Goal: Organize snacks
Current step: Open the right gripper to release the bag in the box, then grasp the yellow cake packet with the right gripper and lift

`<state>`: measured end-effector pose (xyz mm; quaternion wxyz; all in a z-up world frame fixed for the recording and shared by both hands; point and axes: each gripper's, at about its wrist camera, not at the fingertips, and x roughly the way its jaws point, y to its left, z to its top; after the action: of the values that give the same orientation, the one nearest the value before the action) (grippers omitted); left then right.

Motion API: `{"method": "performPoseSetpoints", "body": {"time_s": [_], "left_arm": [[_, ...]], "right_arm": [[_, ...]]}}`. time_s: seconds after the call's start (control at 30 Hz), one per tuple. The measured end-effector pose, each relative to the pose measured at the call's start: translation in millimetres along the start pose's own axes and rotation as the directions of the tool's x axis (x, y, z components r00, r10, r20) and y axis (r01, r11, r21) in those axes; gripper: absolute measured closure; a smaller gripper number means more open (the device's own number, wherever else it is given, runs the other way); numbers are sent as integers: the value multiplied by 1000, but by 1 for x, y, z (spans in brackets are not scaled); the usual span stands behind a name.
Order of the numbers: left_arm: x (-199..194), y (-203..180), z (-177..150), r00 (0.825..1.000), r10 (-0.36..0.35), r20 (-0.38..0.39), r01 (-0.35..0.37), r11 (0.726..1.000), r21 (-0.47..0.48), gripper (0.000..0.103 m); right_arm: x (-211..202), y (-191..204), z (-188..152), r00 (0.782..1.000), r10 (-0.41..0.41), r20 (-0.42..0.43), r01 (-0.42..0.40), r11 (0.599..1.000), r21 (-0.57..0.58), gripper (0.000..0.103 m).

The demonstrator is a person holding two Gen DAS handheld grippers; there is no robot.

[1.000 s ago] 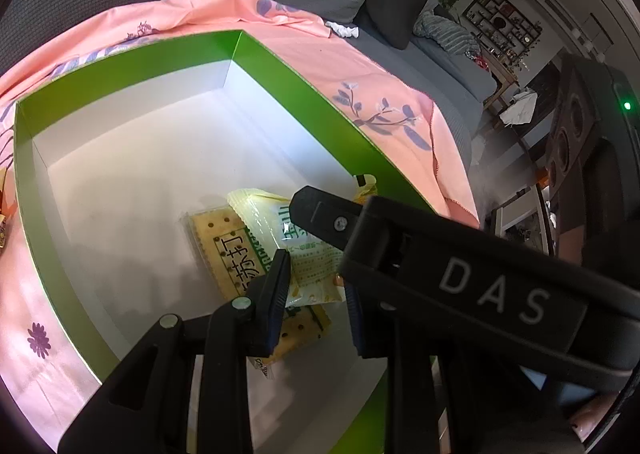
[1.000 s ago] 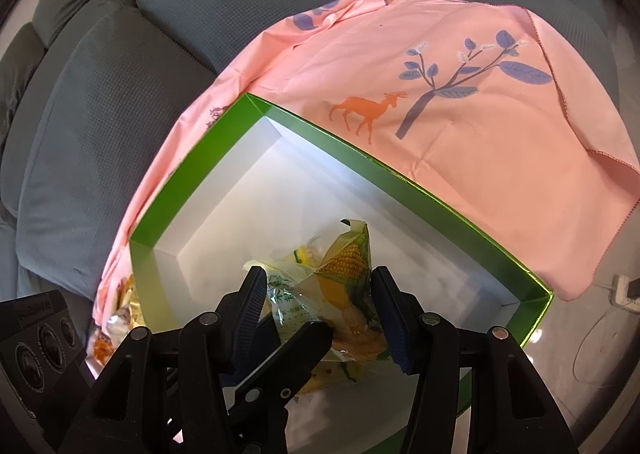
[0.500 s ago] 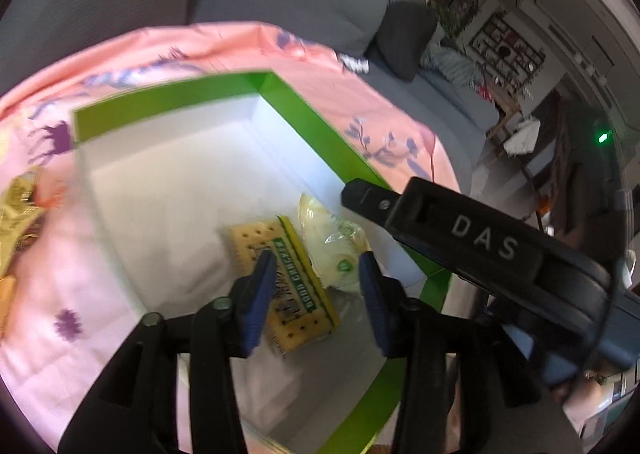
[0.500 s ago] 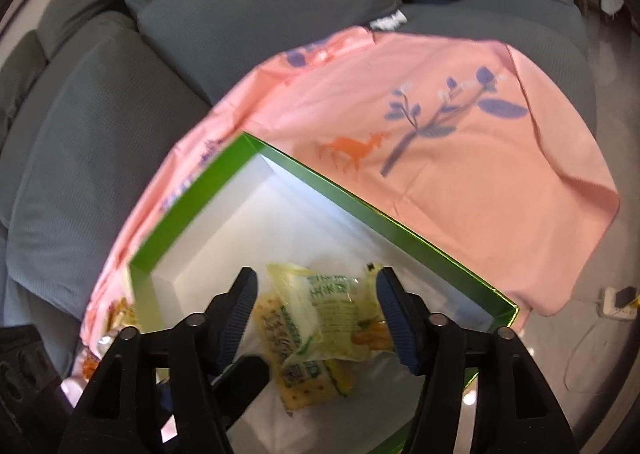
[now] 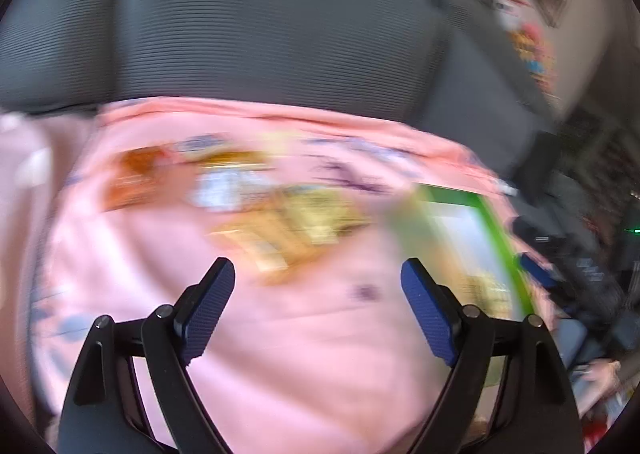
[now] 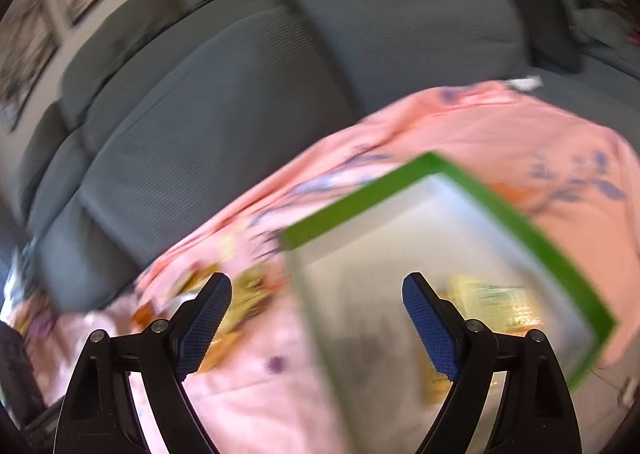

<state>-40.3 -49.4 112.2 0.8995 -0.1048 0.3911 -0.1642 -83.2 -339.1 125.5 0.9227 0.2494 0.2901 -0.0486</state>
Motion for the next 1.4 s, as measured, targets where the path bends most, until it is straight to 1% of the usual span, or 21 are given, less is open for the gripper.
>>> {"method": "performPoseSetpoints", "body": {"time_s": [0.1, 0.17, 0.23, 0.3, 0.4, 0.5, 0.53, 0.6, 0.63, 0.7, 0.73, 0.8, 0.83, 0.87, 0.9, 0.93, 1.0, 1.1, 1.27, 1.33, 1.4], "left_arm": [[-5, 51, -9, 996, 87, -15, -88, 990, -106, 17], [-4, 76, -17, 990, 134, -45, -140, 978, -155, 17], [0, 96, -23, 985, 151, -80, -163, 969, -186, 17], [6, 112, -25, 983, 149, -106, -170, 959, -226, 17], [9, 127, -23, 982, 147, -115, -175, 943, -285, 17], [6, 133, -23, 988, 109, -107, -138, 940, -313, 17], [7, 133, -22, 990, 92, -109, -122, 941, -315, 17], [7, 134, -22, 990, 85, -113, -117, 942, -316, 17], [7, 135, -23, 990, 88, -114, -120, 940, -320, 17], [10, 137, -20, 989, 89, -115, -122, 938, -326, 17], [11, 139, -20, 989, 86, -117, -120, 936, -330, 17], [14, 142, -20, 989, 83, -123, -121, 934, -338, 17], [16, 143, -19, 988, 88, -128, -127, 930, -344, 17], [18, 144, -19, 986, 97, -133, -138, 927, -349, 17], [20, 145, -19, 985, 103, -136, -145, 925, -350, 17], [22, 145, -19, 984, 109, -140, -152, 925, -349, 17], [25, 143, -20, 983, 107, -146, -152, 926, -344, 17], [25, 140, -21, 986, 87, -145, -133, 930, -342, 17], [21, 138, -21, 987, 88, -133, -129, 933, -335, 17], [22, 138, -21, 987, 92, -134, -134, 929, -344, 17], [22, 138, -22, 986, 96, -135, -138, 928, -346, 17]], "right_arm": [[23, 33, -6, 993, 75, -89, -81, 994, -68, 15], [44, 59, -14, 981, 112, -158, -132, 984, -122, 15], [63, 82, -23, 966, 118, -228, -162, 970, -183, 15], [83, 108, -36, 953, 84, -292, -167, 947, -275, 15], [116, 145, -50, 942, -7, -335, -151, 884, -442, 15], [146, 171, -62, 928, -59, -367, -162, 825, -542, 15], [154, 174, -65, 927, -81, -367, -152, 813, -563, 15], [174, 179, -69, 922, -135, -362, -117, 794, -596, 15], [185, 177, -71, 915, -161, -371, -102, 796, -596, 15], [205, 170, -76, 881, -190, -434, -99, 822, -561, 15], [209, 166, -77, 877, -197, -438, -90, 829, -553, 15], [209, 162, -85, 888, -203, -412, -75, 820, -567, 15], [206, 163, -88, 901, -201, -385, -69, 809, -584, 16], [202, 163, -92, 904, -202, -376, -67, 802, -593, 22], [197, 163, -95, 908, -196, -370, -67, 805, -590, 28], [190, 161, -97, 913, -185, -365, -65, 815, -576, 40], [178, 156, -100, 905, -166, -391, -75, 844, -530, 41], [158, 150, -108, 902, -134, -411, -86, 877, -473, 43], [116, 135, -120, 892, -105, -439, -68, 930, -361, 43], [105, 129, -126, 886, -141, -442, -24, 938, -347, 43], [97, 120, -132, 867, -187, -462, 26, 943, -332, 43]]}}
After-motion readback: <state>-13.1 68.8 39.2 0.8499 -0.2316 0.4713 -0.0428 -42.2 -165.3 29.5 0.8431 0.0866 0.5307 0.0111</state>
